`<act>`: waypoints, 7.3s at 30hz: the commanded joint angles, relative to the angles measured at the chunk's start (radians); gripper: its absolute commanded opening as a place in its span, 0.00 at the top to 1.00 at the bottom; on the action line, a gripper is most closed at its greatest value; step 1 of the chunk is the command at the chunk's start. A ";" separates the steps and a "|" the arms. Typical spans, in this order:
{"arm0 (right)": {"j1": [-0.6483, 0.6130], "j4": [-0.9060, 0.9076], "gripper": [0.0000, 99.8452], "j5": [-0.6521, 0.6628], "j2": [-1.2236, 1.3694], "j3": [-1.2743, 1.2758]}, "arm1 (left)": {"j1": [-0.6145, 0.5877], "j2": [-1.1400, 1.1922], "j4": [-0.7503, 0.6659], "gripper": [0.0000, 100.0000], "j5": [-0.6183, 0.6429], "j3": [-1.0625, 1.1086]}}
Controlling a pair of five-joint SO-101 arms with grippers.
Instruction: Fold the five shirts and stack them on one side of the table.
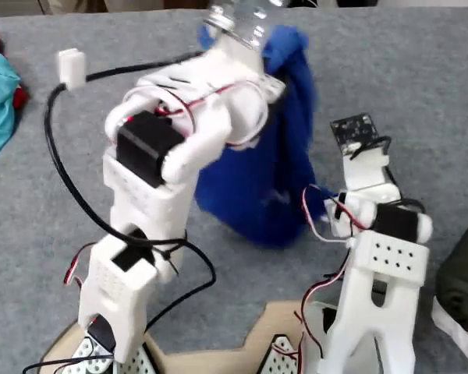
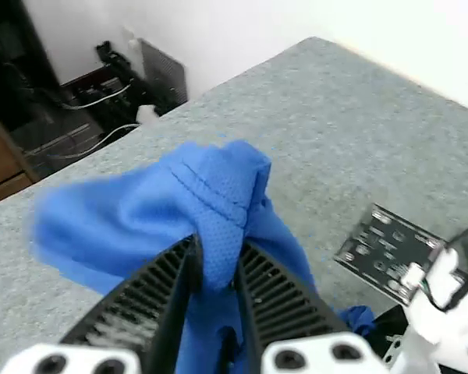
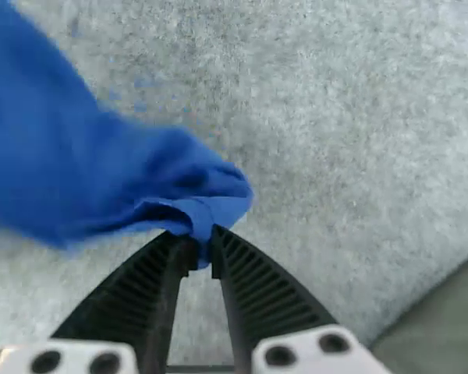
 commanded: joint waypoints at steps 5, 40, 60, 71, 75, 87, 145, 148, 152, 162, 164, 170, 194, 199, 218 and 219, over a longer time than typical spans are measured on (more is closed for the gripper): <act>0.213 0.207 0.76 -0.003 -0.022 -0.286 | 0.063 0.042 0.011 0.98 -0.008 0.055; 0.570 0.213 0.58 -0.654 0.429 -0.733 | 0.278 -0.209 0.009 0.98 0.091 0.847; 0.753 0.272 0.58 -0.652 0.638 -0.739 | 0.235 -0.246 -0.011 0.45 -0.051 0.885; 0.194 0.275 0.58 -0.658 0.550 -0.750 | -0.376 -0.496 0.011 0.45 -0.057 0.884; -0.038 0.275 0.59 -0.671 0.573 -0.746 | -0.597 -0.605 0.011 0.45 -0.060 1.010; -0.125 0.324 0.81 -0.766 0.786 -0.739 | -0.836 -0.869 0.011 0.45 -0.161 1.452; -0.177 0.212 0.85 -0.761 0.983 -0.516 | -0.839 -0.954 0.011 0.45 -0.161 1.634; -0.177 0.206 0.93 -0.700 0.983 -0.516 | -0.839 -0.952 0.011 0.45 -0.161 1.634; -0.179 0.204 0.99 -0.640 0.983 -0.516 | -0.839 -0.951 0.011 0.45 -0.161 1.634; -0.179 0.221 1.00 -0.634 0.895 -0.556 | -0.839 -0.954 0.011 0.45 -0.161 1.634; -0.179 0.236 1.00 -0.635 0.828 -0.602 | -0.839 -0.955 0.011 0.45 -0.161 1.634; -0.168 0.239 1.00 -0.689 0.633 -0.806 | -0.839 -0.955 0.011 0.45 -0.161 1.634; 0.104 -0.516 1.00 -0.568 0.773 -1.222 | -0.193 -0.946 -0.026 0.45 -0.153 1.679; 0.160 -0.519 1.00 -0.534 0.880 -1.342 | -0.066 -0.946 -0.238 0.45 -0.029 1.832; 0.466 -0.094 1.00 -0.276 0.995 -1.411 | -0.167 -0.524 -0.999 0.45 0.440 2.002; 0.483 -0.060 1.00 -0.267 0.995 -1.411 | -0.169 -0.479 -0.999 0.45 0.440 1.964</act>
